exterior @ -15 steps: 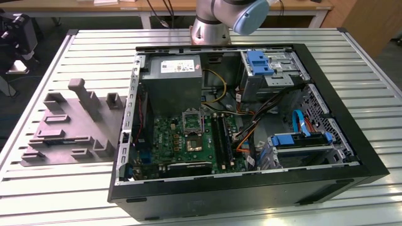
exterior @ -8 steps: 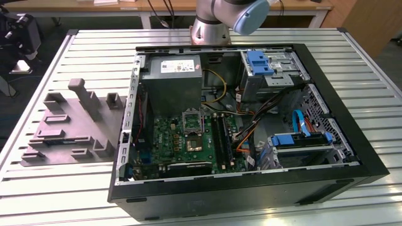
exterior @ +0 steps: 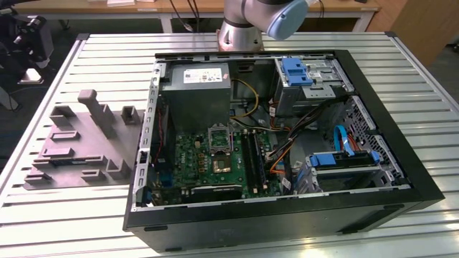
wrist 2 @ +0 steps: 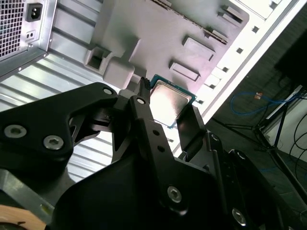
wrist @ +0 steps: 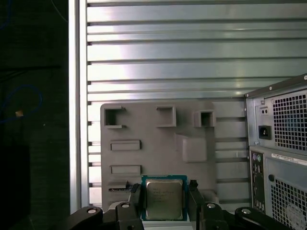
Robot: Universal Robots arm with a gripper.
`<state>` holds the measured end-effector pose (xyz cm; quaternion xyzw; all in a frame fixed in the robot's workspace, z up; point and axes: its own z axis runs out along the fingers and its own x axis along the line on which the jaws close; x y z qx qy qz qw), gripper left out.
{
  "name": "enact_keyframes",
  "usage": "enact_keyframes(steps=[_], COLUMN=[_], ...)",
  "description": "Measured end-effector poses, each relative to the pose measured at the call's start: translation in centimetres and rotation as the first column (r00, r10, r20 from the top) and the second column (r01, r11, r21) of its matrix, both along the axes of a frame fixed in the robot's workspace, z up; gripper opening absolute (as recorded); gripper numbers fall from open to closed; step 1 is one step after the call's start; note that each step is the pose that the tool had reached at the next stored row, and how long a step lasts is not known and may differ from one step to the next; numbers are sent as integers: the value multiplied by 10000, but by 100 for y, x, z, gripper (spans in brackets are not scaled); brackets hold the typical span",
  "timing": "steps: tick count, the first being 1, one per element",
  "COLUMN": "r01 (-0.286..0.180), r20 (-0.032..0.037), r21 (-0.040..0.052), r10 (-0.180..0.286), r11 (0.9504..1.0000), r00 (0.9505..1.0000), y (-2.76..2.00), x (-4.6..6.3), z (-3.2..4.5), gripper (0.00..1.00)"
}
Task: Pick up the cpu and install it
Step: 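Pick up the cpu and move it towards the insertion slot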
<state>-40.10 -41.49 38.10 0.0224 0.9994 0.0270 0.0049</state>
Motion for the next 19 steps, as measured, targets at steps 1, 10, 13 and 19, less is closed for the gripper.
enact_keyframes(steps=[1,10,13,19], r01=[-1,0,0,0], r20=[0,1,1,0], r21=[1,0,1,0], r10=[1,0,0,0], r11=[10000,10000,10000,10000], r00=[10000,10000,10000,10000], y=[0,0,0,0], x=[17,198,258,365], z=[0,0,-1,0], gripper=[47,47,47,47])
